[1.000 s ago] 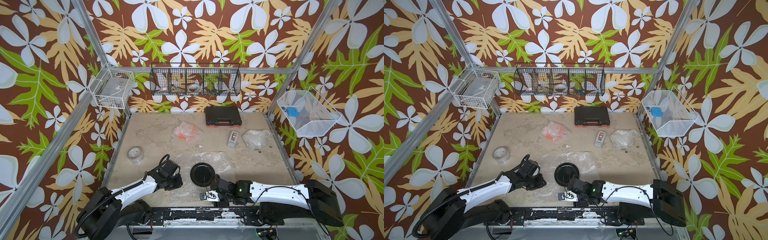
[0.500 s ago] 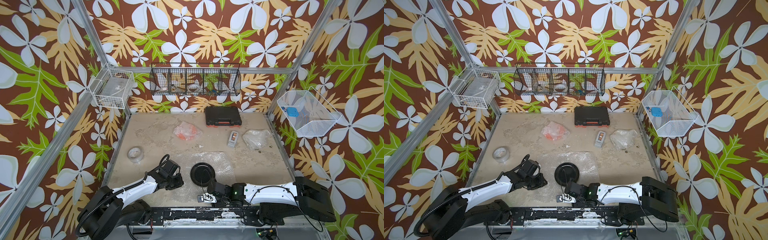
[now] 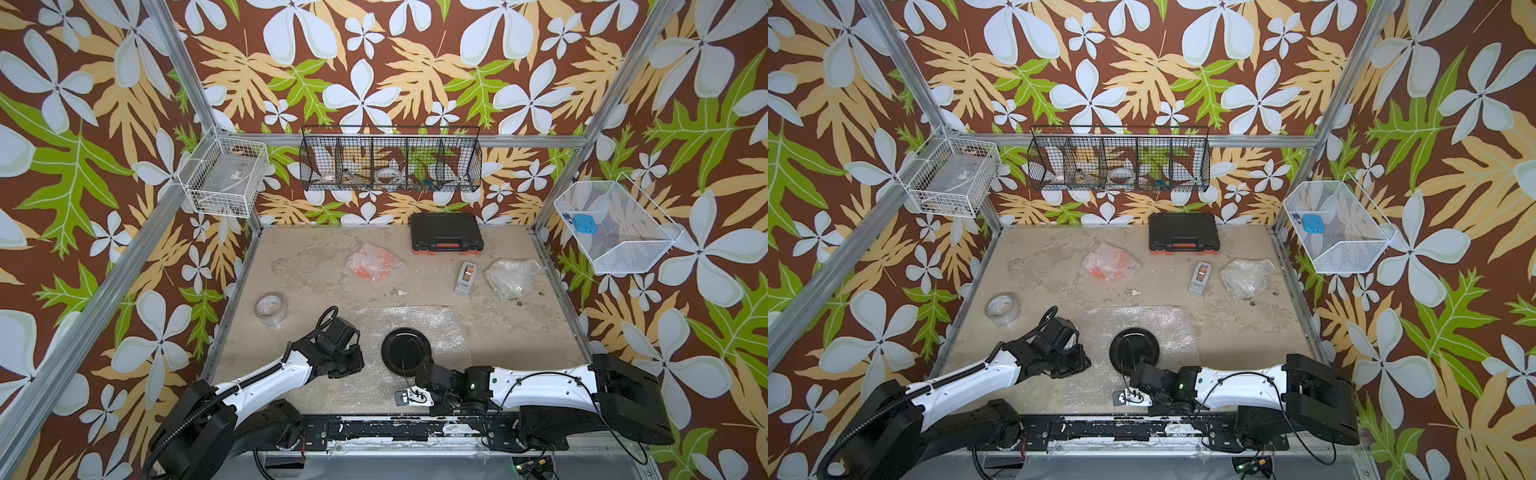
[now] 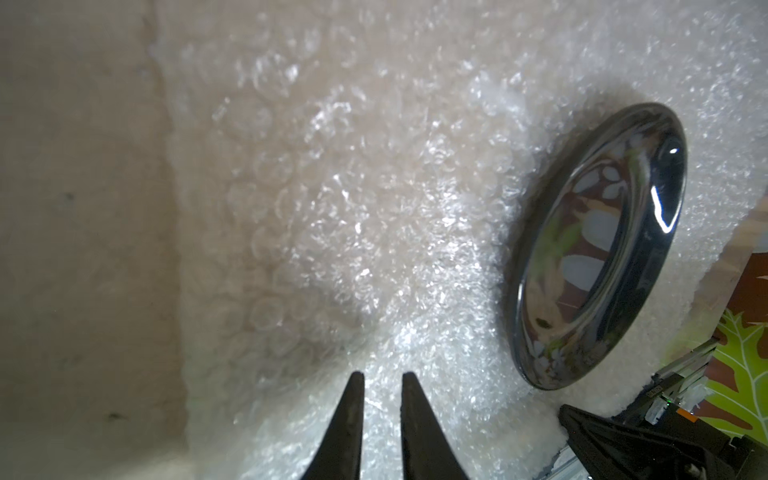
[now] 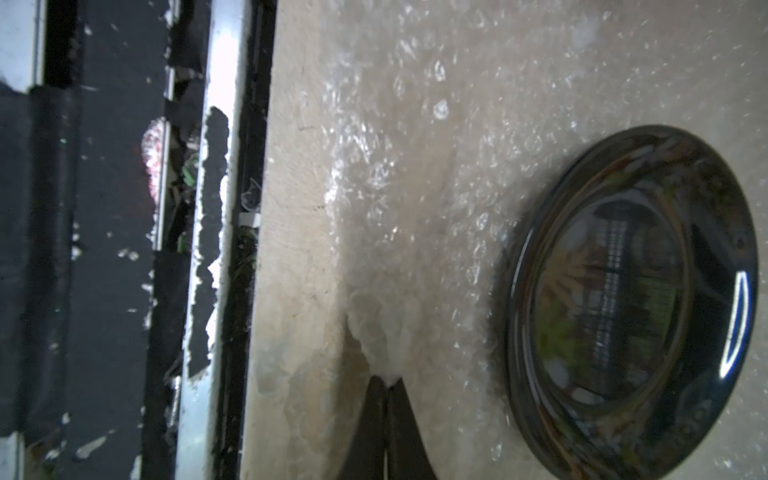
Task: Wrap dinner plates in bubble wrap
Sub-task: Wrap the plate in the bubble wrap.
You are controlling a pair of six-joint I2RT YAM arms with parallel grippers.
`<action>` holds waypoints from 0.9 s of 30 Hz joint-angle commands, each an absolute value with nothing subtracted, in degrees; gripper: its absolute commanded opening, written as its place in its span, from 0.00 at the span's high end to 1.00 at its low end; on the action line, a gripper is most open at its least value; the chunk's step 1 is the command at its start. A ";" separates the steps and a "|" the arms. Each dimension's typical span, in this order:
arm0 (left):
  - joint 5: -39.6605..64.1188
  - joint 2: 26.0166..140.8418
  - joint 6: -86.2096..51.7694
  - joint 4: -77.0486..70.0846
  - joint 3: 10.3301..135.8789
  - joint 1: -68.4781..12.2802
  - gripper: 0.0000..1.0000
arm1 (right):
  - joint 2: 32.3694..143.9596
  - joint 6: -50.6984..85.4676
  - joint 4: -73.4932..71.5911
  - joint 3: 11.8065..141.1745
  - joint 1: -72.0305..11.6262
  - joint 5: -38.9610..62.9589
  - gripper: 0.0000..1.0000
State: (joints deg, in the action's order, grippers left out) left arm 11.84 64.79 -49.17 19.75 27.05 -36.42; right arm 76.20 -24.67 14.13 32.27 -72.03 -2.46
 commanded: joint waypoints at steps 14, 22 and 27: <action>5.62 61.08 -41.86 34.92 42.94 -36.29 0.82 | 76.29 -22.81 23.21 42.87 -63.74 10.78 1.00; 11.85 57.68 -42.39 34.53 40.60 -37.16 0.90 | 84.30 -13.05 24.35 48.44 -52.17 25.81 1.00; 13.55 57.85 -45.76 30.77 38.94 -43.32 0.92 | 86.26 -5.54 21.68 48.04 -46.89 31.38 1.00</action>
State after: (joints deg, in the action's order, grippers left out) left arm 11.42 57.67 -43.48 33.17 39.18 -41.39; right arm 85.60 -11.66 22.94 48.10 -48.80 25.52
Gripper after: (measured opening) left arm 0.080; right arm 0.048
